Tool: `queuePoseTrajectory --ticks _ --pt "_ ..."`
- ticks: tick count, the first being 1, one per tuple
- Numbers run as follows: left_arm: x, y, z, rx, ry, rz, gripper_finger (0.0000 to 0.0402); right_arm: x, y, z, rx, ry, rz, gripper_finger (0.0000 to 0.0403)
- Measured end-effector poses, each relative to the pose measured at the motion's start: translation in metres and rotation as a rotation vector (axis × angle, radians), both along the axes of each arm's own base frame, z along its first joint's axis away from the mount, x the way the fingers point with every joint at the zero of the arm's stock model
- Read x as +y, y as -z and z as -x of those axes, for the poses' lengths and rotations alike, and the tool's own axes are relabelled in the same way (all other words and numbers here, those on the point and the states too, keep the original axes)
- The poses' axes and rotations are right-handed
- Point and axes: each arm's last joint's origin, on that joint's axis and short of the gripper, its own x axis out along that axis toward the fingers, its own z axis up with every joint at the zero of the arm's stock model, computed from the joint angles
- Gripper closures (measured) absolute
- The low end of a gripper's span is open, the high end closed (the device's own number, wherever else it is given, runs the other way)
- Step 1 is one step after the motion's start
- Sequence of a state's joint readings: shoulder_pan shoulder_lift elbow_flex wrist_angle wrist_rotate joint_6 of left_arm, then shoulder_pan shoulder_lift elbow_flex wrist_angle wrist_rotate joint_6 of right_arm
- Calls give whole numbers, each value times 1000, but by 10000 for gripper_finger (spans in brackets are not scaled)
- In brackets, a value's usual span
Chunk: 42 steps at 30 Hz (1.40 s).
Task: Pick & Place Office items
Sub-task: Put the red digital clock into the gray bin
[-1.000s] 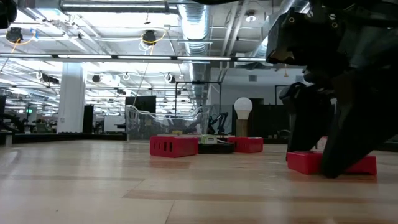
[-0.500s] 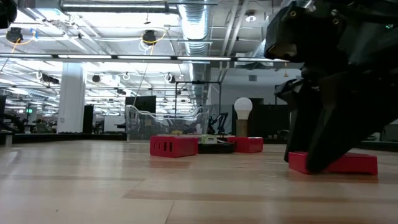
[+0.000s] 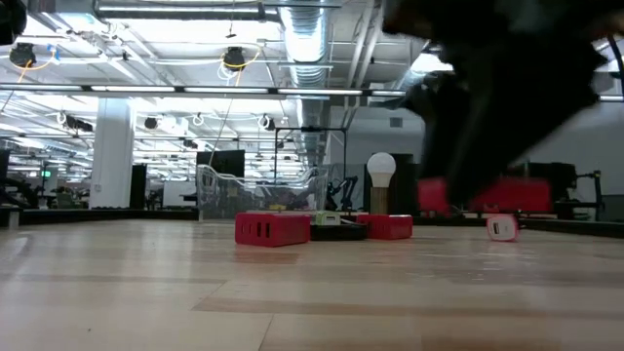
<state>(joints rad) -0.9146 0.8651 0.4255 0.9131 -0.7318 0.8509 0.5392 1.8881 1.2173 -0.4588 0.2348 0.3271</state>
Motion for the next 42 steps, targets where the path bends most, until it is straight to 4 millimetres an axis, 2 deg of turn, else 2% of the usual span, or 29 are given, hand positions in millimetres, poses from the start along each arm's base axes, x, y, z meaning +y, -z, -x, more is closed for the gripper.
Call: queuePoseTrajectory --ticks 6,11,17,20,26,30,34,38,42 --pt "0 1 0 4 0 -5 272 3 -44 -4 100 9 80 259" --pt "0 1 0 5 2 -3 272 10 -71 10 224 87 100 258" --pt "0 1 0 5 2 -3 272 32 -73 48 409 208 96 258" --pt "0 1 0 5 2 -3 272 49 -73 67 424 269 84 257" --pt "0 1 0 5 2 -3 272 79 -78 116 448 401 109 255" --pt "0 1 0 4 1 -2 272 98 -80 146 381 451 108 250" --pt "0 1 0 4 2 -2 272 110 -81 167 177 482 130 249" --pt "0 1 0 4 1 -2 272 113 -83 185 -51 530 160 250" --pt "0 0 0 4 1 -2 272 111 -73 197 -107 574 171 248"
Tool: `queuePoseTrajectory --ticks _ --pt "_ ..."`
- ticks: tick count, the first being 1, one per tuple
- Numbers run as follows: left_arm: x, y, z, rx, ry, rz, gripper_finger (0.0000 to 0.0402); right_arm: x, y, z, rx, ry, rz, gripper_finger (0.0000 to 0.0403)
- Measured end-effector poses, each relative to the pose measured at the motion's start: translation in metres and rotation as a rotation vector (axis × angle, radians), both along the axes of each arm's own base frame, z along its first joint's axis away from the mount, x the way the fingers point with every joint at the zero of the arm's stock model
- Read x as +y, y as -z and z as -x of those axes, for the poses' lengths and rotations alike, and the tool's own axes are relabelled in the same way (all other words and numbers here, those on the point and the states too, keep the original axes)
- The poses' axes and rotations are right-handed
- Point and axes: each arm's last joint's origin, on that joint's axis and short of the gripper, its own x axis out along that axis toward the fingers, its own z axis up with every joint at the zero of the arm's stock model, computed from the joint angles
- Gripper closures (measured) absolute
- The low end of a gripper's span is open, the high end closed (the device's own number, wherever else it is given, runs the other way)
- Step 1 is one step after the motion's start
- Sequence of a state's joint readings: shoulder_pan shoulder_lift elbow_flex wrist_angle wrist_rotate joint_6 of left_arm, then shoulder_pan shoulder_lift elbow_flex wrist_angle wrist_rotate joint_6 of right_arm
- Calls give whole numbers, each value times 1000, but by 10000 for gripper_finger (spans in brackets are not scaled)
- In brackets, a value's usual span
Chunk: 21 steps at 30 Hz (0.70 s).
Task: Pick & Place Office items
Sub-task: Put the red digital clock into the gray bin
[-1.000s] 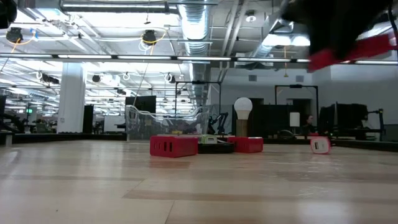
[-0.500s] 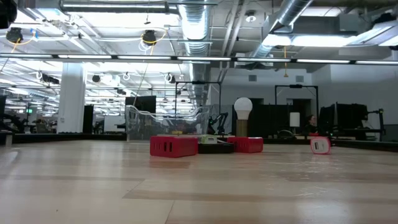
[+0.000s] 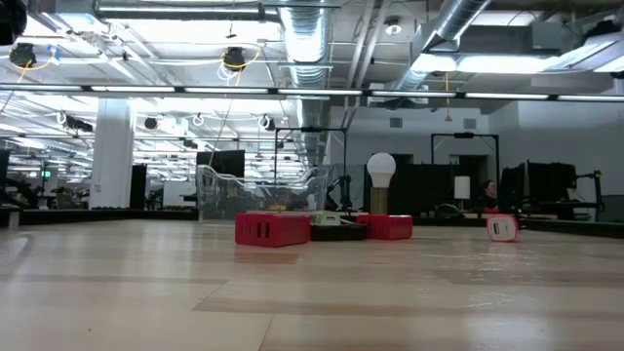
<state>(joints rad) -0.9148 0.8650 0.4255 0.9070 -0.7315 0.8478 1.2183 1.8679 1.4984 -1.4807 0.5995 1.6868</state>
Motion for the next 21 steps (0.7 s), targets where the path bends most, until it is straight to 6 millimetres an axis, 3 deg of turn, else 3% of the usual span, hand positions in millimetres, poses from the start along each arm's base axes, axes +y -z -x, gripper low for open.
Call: queuePoseTrajectory --ticks 9,21 --pt "0 0 0 0 0 0 272 -4 34 11 -66 112 -64 249" --pt "0 0 0 0 0 0 272 -18 54 14 -46 236 -54 248"
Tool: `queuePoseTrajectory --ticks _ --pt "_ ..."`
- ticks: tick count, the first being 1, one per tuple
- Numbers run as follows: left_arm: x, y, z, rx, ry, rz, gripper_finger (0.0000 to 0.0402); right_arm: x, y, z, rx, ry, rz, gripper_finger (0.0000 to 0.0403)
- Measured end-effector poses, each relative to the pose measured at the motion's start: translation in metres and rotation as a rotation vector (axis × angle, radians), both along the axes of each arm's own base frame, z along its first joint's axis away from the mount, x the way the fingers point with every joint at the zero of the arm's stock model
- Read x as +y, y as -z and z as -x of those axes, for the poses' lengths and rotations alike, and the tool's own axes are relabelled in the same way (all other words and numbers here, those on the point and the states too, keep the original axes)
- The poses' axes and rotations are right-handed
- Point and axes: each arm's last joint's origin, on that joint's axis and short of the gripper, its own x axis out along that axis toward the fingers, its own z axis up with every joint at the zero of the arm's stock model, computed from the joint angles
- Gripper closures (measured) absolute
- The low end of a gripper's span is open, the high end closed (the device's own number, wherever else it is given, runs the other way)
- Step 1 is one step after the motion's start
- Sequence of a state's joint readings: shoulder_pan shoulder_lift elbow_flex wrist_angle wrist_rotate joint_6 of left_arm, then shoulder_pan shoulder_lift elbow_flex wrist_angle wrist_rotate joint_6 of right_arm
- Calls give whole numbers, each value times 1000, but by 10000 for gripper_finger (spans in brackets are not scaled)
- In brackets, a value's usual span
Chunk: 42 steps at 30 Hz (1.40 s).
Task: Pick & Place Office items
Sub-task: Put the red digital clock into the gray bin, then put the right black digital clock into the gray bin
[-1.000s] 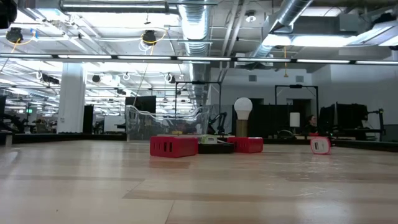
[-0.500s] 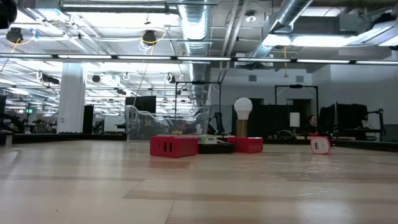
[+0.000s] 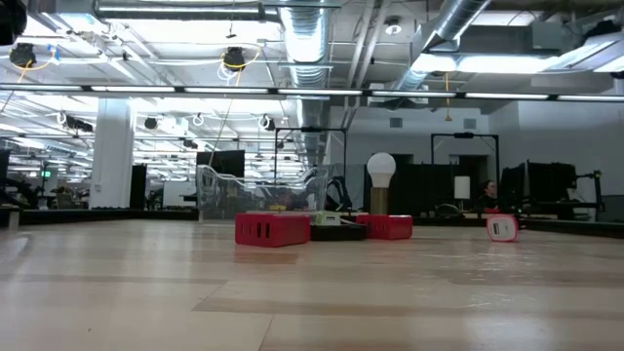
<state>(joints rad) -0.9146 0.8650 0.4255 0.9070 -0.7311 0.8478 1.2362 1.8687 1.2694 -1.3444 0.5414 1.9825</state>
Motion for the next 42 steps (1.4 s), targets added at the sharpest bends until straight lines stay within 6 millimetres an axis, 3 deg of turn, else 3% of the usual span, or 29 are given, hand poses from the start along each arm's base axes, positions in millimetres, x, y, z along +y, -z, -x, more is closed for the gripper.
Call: queuePoseTrajectory --ticks 16,26,33,37,42 --pt "0 0 0 0 0 1 272 -3 -1 -1 21 -13 30 207" --pt "0 0 0 0 1 1 272 -7 -6 -7 7 -51 101 203" --pt "0 0 0 2 3 13 272 -14 -37 -41 -61 -169 255 203" --pt "4 0 -3 1 -16 44 272 -29 -54 -70 -83 -222 298 203" --pt "11 1 -10 30 -105 78 272 -54 -64 -112 34 -359 341 203"
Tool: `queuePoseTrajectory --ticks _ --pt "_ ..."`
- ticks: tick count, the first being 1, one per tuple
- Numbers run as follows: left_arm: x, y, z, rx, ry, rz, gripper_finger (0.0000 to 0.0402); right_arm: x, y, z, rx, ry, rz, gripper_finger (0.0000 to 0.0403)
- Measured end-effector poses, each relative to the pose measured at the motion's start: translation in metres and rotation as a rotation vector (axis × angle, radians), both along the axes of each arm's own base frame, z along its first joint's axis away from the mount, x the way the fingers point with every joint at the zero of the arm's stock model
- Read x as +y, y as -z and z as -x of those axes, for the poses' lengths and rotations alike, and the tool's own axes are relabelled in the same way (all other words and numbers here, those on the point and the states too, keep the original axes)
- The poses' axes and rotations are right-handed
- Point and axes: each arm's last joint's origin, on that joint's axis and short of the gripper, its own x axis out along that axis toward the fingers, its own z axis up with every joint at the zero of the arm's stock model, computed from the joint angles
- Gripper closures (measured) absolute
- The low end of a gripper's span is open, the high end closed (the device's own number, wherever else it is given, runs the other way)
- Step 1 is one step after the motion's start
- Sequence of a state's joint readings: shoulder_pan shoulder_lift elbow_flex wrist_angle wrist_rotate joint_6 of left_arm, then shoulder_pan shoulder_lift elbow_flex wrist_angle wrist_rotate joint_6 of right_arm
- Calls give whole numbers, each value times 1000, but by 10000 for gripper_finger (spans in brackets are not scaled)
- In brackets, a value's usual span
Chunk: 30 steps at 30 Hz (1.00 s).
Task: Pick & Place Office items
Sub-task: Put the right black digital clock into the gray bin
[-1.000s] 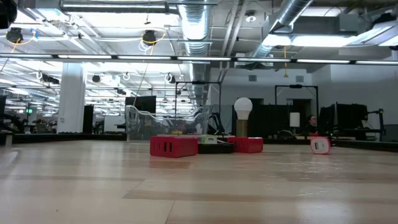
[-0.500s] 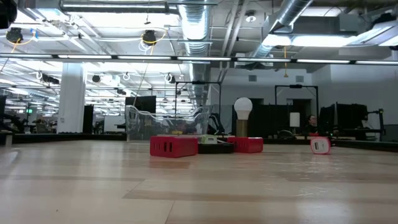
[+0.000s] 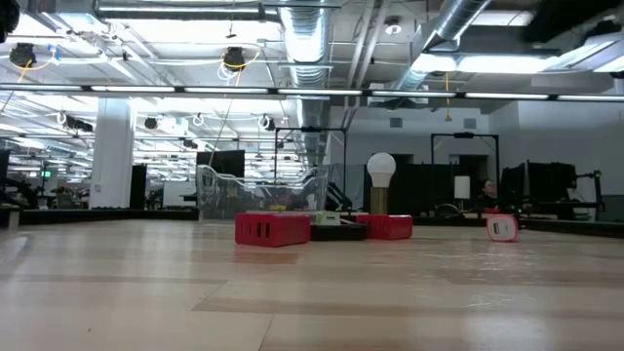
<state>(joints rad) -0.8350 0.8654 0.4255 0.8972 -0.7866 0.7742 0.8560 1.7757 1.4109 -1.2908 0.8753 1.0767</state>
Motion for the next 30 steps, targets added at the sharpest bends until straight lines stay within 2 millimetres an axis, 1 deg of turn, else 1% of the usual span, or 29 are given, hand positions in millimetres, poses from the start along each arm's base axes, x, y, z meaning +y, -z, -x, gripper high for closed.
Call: queuePoseTrajectory --ticks 3,5,9,13,17,19,22,24,26,28,30 --pt "4 1 -3 19 -55 28 272 -20 -6 -26 89 -71 -34 204" --pt "5 2 -4 33 -81 34 272 -38 -9 -44 96 -118 -117 204" --pt "5 4 -4 49 -89 40 272 -77 -12 -74 14 -261 -307 204" --pt "5 4 -5 54 -88 42 272 -117 -8 -91 -64 -391 -405 204" --pt "5 5 -5 60 -86 53 272 -157 10 -106 -32 -435 -478 204" --pt "5 5 -5 60 -87 55 272 -177 25 -115 14 -434 -560 204" --pt "5 6 -5 71 -110 60 272 -199 51 -131 42 -465 -663 204" --pt "6 7 -5 86 -148 67 272 -208 66 -137 68 -491 -657 204" --pt "7 7 -4 97 -178 80 272 -212 79 -140 112 -522 -628 204" --pt "6 8 -3 105 -195 88 272 -212 90 -142 146 -559 -600 204" --pt "6 8 -3 108 -196 86 272 -208 95 -142 182 -607 -558 204"
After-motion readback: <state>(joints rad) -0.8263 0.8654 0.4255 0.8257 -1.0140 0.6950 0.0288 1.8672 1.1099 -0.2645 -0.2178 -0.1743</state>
